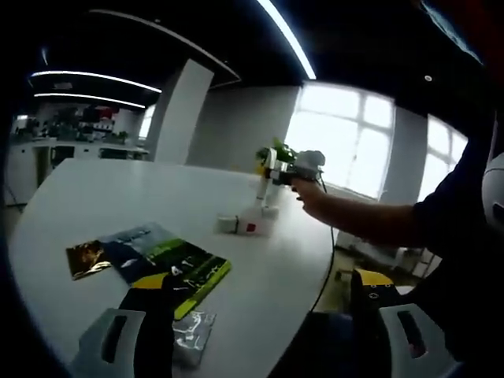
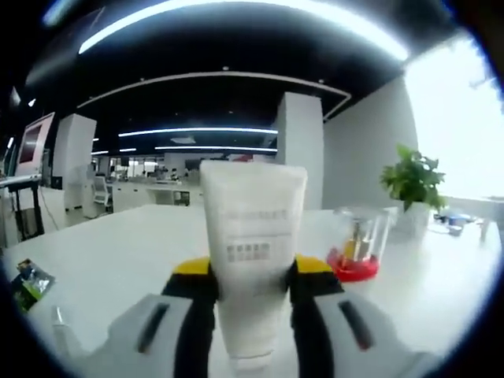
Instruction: Arrange the skincare products in the storage area until every visible bottle or jar stands upright without overlapping.
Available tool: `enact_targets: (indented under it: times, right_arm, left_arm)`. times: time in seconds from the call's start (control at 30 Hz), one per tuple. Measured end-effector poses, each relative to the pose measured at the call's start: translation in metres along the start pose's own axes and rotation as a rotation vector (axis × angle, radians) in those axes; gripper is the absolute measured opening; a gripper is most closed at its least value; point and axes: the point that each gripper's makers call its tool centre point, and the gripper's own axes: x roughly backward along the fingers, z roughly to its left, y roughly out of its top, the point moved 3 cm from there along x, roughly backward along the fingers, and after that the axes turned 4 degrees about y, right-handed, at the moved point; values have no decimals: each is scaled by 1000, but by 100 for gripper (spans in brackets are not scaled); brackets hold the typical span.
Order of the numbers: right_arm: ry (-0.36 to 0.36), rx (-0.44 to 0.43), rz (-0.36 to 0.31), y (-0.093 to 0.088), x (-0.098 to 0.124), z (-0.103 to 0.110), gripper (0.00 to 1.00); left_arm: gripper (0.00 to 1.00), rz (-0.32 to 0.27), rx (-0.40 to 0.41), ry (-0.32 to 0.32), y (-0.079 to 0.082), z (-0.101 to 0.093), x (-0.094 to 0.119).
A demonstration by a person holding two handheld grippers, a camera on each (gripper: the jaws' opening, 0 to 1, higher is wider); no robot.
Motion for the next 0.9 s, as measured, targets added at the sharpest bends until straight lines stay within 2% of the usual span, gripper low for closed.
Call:
enact_targets:
  times: [0.2, 0.9]
  right_arm:
    - [-9, -13, -10, -6, 2, -3, 36]
    - [-14, -16, -61, -5, 5, -4, 38]
  left_arm:
    - [95, -3, 2, 3, -1, -1, 0]
    - [95, 6, 9, 8, -3, -2, -1]
